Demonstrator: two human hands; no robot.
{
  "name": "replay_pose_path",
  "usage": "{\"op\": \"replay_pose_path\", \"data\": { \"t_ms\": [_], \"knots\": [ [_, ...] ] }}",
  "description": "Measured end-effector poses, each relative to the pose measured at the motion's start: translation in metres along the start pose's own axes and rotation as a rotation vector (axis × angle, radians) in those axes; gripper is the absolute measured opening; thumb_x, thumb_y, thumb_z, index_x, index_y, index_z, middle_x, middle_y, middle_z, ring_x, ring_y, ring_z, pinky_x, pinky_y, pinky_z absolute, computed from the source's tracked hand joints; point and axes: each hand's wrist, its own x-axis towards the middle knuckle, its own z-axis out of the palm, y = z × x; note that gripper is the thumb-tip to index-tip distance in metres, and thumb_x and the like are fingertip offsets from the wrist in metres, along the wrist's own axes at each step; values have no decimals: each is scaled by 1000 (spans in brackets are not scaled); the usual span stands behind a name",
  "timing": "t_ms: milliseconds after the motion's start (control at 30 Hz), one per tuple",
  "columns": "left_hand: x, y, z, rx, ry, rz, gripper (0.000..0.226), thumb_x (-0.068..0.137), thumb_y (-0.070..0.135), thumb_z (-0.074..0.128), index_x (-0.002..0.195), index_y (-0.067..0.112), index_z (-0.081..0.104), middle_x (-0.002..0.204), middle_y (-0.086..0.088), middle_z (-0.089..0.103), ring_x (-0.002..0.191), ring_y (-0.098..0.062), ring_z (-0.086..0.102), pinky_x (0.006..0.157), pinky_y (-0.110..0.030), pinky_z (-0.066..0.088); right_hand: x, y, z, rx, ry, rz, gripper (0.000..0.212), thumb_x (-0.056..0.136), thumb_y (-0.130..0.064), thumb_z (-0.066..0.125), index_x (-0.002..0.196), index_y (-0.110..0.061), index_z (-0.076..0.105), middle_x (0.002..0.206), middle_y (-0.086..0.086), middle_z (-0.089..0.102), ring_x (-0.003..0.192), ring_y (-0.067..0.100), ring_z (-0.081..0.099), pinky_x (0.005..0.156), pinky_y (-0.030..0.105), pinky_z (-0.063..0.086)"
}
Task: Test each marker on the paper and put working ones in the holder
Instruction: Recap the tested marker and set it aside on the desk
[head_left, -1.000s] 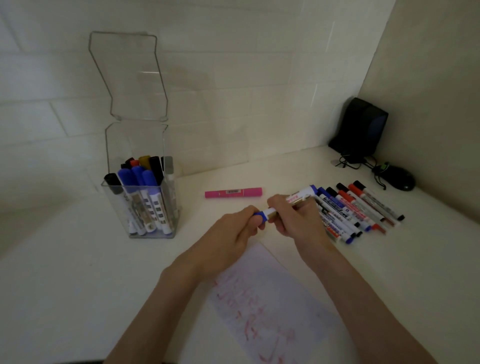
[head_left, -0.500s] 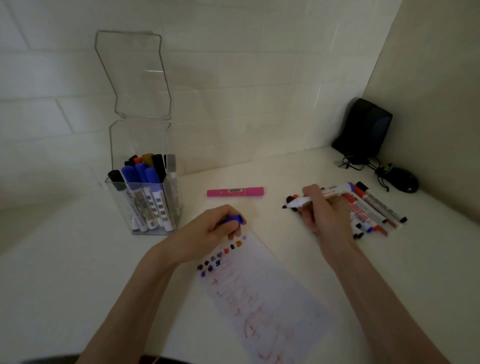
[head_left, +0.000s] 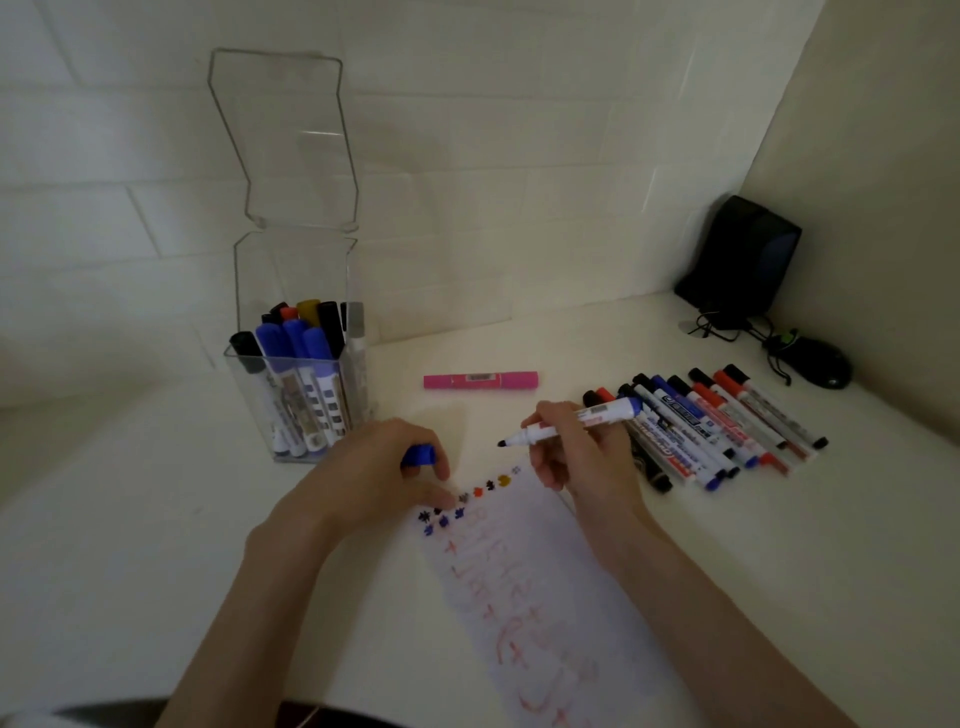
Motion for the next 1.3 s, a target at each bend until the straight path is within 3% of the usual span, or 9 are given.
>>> {"op": "replay_pose_path", "data": {
  "t_ms": [100,267,400,467,533,667,867,1300],
  "knots": [
    [18,15,5,93,70,15,25,74,50,82,83,32,67,84,7,64,74,-9,57,67,-27,49,-3,5,2,14,91,-9,26,100,-15,61,89,8,68,58,10,58,46,14,45,44,25,35],
    [45,33,23,161,183,32,26,80,52,76,89,31,65,79,11,59,74,-10,54,60,-21,36,-7,16,3,3,267,-65,20,100,-14,62,87,-1,68,60,4,58,49,9,47,45,19,38],
    [48,28,35,-31,219,28,19,85,50,71,89,32,66,83,13,66,77,-6,58,68,-22,46,1,9,-2,18,337,-60,15,97,-20,68,95,-6,73,63,2,67,53,6,57,47,18,45],
    [41,20,33,-139,158,68,20,84,55,70,92,36,68,87,16,67,80,-4,60,75,-26,52,7,3,-8,-51,334,-63,19,93,-26,74,81,-12,72,60,0,68,53,6,60,51,21,50],
    [34,19,30,-129,62,91,36,72,64,76,98,40,67,93,17,65,82,-4,60,76,-24,50,14,1,-12,-181,305,-59,28,89,-28,80,68,-16,66,55,-3,63,49,8,56,52,23,49],
    [30,24,31,1,21,85,62,58,78,76,107,42,64,98,20,63,86,-3,58,79,-26,51,16,8,-6,-403,205,-119,25,81,-9,76,66,-13,57,51,-9,57,47,7,49,48,20,43],
    [28,26,31,34,27,102,66,58,80,74,110,41,62,101,20,64,89,-4,58,83,-29,52,20,21,-4,-496,209,-188,42,82,-10,71,55,-16,39,48,-6,40,47,13,36,47,30,34],
    [28,27,31,58,14,91,67,60,81,72,113,43,60,106,20,63,93,-6,58,86,-29,52,21,24,-6,-525,176,-259,38,80,-7,73,60,-14,41,51,-3,40,49,11,35,46,24,32]
  ]
}}
